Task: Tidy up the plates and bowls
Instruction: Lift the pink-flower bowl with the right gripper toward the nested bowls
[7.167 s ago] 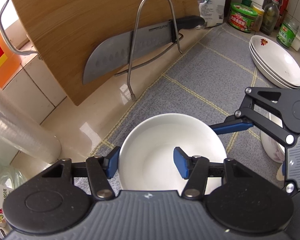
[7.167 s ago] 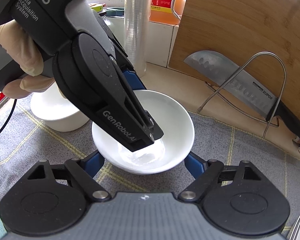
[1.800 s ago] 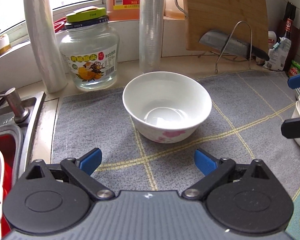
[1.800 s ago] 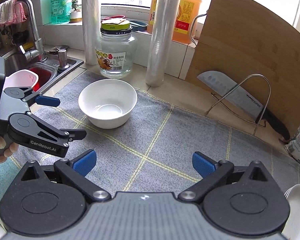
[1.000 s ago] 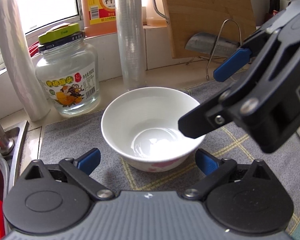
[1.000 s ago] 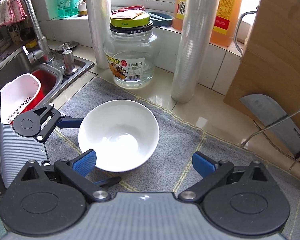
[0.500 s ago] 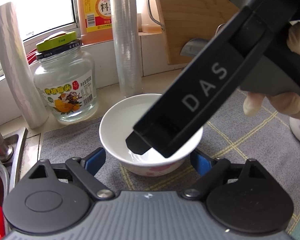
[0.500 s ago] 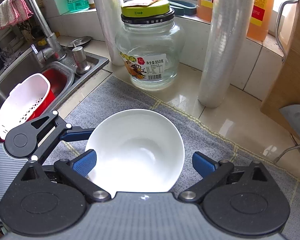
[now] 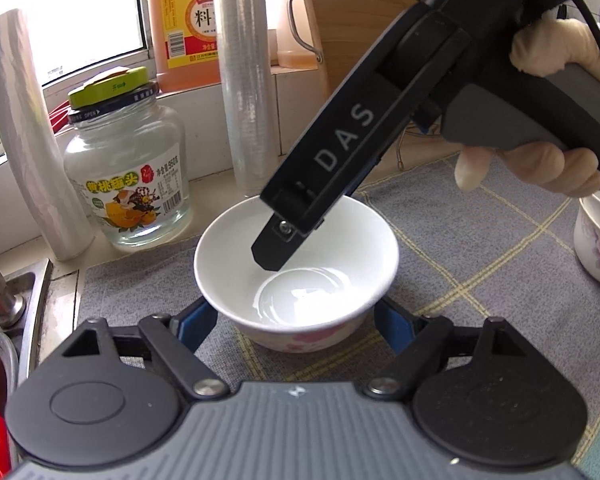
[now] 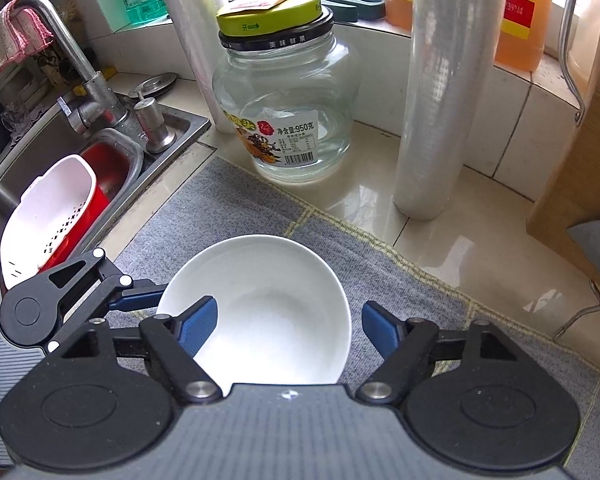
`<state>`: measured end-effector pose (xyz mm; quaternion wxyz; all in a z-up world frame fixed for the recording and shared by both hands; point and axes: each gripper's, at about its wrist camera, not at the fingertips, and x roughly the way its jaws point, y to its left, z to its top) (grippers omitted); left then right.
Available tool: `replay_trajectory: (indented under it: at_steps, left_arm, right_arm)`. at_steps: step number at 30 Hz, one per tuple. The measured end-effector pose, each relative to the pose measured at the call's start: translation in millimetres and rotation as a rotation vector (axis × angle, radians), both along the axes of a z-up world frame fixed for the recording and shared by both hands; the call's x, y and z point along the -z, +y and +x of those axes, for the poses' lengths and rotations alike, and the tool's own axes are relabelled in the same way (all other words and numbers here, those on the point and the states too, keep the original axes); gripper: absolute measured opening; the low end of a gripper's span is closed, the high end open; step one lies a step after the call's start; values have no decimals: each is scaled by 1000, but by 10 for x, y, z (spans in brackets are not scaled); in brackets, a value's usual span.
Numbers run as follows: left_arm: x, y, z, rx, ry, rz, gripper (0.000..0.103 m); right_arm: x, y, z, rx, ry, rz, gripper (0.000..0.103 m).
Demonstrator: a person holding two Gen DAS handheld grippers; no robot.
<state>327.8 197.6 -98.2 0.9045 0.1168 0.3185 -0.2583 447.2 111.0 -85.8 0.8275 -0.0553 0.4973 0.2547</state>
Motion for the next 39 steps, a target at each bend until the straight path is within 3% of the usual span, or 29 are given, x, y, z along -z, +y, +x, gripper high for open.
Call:
replay_trajectory:
  at_steps: [14, 18, 39]
  left_arm:
    - [-11, -9, 9, 5, -15, 21, 87]
    - [-11, -15, 8, 10, -21, 31, 87]
    - [-153, -54, -103, 50, -31, 59, 86]
  right_arm:
    - [10, 31, 26, -29, 13, 14, 80]
    - [49, 10, 60, -15, 28, 16, 70]
    - [-122, -9, -172, -8, -18, 10, 70]
